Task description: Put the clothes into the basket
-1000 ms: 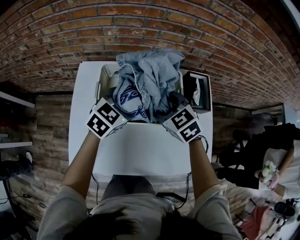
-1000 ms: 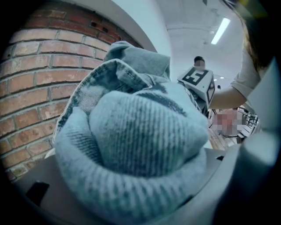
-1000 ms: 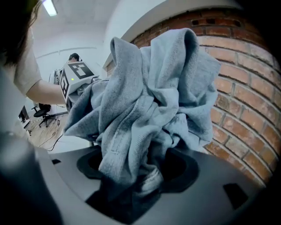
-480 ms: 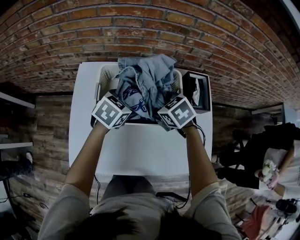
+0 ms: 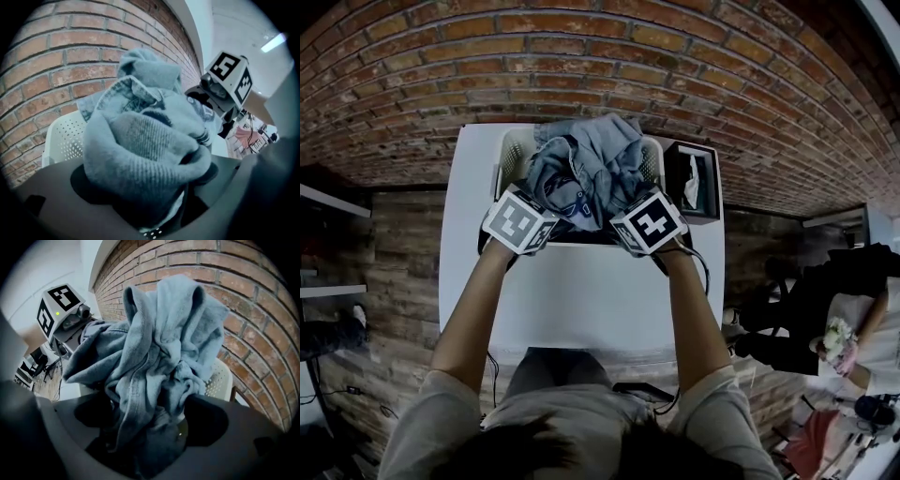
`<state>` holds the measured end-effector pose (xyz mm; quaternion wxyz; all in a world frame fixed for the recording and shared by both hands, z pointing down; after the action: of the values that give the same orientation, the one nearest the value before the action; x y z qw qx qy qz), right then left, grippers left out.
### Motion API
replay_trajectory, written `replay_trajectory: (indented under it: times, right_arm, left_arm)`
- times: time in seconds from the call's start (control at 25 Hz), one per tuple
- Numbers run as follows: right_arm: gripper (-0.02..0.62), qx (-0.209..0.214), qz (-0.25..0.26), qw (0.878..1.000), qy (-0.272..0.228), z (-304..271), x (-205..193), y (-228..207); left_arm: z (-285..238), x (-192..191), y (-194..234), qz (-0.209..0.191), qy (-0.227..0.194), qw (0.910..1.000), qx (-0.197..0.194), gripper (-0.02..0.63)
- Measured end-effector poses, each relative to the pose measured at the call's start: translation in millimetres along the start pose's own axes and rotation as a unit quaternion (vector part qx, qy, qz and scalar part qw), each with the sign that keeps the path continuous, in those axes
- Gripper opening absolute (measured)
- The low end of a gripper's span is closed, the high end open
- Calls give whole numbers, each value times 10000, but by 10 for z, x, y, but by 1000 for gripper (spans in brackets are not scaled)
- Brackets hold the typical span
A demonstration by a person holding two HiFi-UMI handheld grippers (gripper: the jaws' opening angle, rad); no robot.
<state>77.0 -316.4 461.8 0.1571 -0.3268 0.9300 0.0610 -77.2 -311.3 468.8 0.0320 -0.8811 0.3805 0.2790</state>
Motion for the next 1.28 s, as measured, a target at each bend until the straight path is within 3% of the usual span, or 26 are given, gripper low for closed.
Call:
replay_trajectory:
  times: [0.16,0.36,0.48,0.68,0.76,0.88,0.96,1.04,1.28]
  right_arm:
    - [472,-141,-85,9993,-330,218,-56,-36]
    - [472,-252,-272,9931,-1115,551,-45,14]
    - [471,-271,-475,9838,-1709,721,-17,73]
    - [469,-266,-879,9557,-2797,952,67,182]
    - [459,-385,-855,9489,-3013,1004,104,262]
    - [411,-672,-811,9401,-3242,1096,142,361]
    - [294,-784,-794,9342,-3388,1151,153,428]
    - [256,-818,-792,9294,-3511,1190,155,502]
    - [89,-1068,-838,9151,-3796,1347,112,704]
  left_arm:
    - [234,12,-27,141,-458,9988,85,436]
    - [564,-84,-105,306,-996,9945,139,436]
    - [835,-80,-143,473,-1692,9836,414,436]
    - [1135,45,-244,393,-2907,9523,847,434]
    - [1172,65,-304,363,-3087,9460,916,433]
    - [1167,87,-414,260,-3038,9476,956,428]
    - [1183,85,-467,308,-3077,9457,1005,368]
    - [1228,73,-515,386,-3203,9409,1036,246]
    - [1379,76,-716,335,-3423,9315,1184,74]
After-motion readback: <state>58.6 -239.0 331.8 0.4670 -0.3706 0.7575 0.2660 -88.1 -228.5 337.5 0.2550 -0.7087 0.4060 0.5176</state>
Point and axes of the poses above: the fingertips, and each gripper's own axes: z backward along the fingers, y to its left, x out of its top, the point moved 6 cm from there along z, backward along the fingers, and after that the axes turned 8 degrees about y, right-handed, at the moved point
